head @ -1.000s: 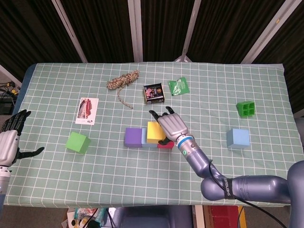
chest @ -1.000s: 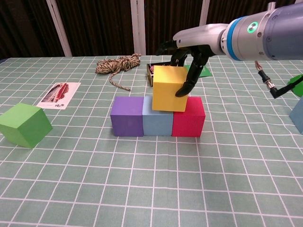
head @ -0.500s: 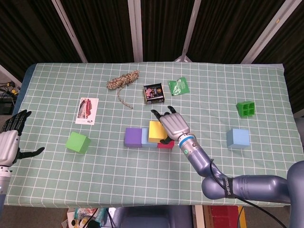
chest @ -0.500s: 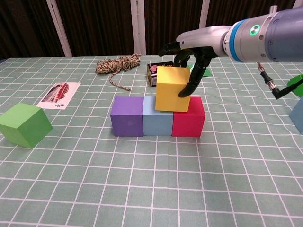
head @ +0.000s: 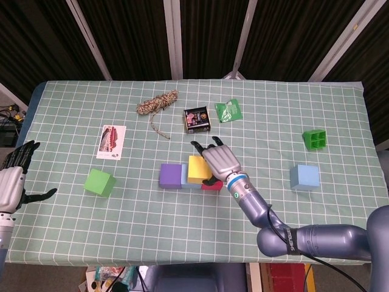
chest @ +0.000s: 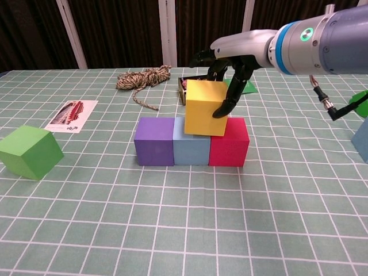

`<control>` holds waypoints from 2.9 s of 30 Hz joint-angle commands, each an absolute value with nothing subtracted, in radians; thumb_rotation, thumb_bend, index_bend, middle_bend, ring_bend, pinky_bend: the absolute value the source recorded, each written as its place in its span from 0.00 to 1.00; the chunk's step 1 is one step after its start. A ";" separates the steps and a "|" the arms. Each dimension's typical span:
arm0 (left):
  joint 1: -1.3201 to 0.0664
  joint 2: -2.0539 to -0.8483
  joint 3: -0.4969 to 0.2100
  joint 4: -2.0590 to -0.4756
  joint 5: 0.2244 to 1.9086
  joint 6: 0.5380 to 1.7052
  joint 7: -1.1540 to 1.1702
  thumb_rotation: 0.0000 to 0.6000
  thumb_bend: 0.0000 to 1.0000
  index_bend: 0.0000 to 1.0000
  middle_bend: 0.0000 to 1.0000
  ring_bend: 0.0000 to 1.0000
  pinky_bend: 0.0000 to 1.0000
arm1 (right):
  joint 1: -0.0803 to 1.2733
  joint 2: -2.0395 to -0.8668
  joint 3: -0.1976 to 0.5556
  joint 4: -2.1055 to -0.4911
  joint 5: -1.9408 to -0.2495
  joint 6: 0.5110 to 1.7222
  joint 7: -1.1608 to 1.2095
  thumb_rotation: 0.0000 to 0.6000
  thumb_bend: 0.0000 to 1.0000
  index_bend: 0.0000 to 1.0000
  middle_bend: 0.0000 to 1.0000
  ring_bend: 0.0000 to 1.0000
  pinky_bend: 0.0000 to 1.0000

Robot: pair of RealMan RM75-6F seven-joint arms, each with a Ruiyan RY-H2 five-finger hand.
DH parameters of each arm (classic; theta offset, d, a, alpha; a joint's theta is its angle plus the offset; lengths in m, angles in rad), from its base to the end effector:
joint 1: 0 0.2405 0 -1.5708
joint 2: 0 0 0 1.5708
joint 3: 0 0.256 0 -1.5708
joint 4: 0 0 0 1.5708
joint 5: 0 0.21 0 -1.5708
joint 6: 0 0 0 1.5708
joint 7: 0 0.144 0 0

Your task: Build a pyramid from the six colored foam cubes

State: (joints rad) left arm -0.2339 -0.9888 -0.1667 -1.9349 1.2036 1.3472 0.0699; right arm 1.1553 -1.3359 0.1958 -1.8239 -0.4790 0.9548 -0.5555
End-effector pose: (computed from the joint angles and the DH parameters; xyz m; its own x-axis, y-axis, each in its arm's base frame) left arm -0.2540 0.2350 0.1769 0.2230 0.0274 0.9744 0.9719 0.0708 -0.2245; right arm -0.0351 -0.3606 0.0210 0.4409 -0.3874 0.8096 -0.8773 -0.3765 0.2976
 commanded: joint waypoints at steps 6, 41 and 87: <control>-0.233 -0.988 -0.165 -1.937 1.207 1.348 0.069 1.00 0.10 0.00 0.02 0.00 0.00 | 1.152 -1.340 0.191 -1.821 -0.507 0.954 -0.550 1.00 0.24 0.00 0.43 0.27 0.04; -0.235 -0.992 -0.162 -1.934 1.204 1.346 0.076 1.00 0.10 0.00 0.02 0.00 0.00 | 1.144 -1.358 0.174 -1.784 -0.540 0.944 -0.542 1.00 0.24 0.00 0.43 0.27 0.04; -0.233 -0.991 -0.159 -1.941 1.215 1.351 0.077 1.00 0.10 0.00 0.02 0.00 0.00 | 1.141 -1.343 0.165 -1.813 -0.506 0.959 -0.566 1.00 0.24 0.00 0.38 0.25 0.04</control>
State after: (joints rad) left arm -0.2329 -0.9906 -0.1593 -1.9413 1.2154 1.3511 0.0775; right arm 1.1411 -1.3434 0.1651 -1.8125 -0.5066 0.9593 -0.5655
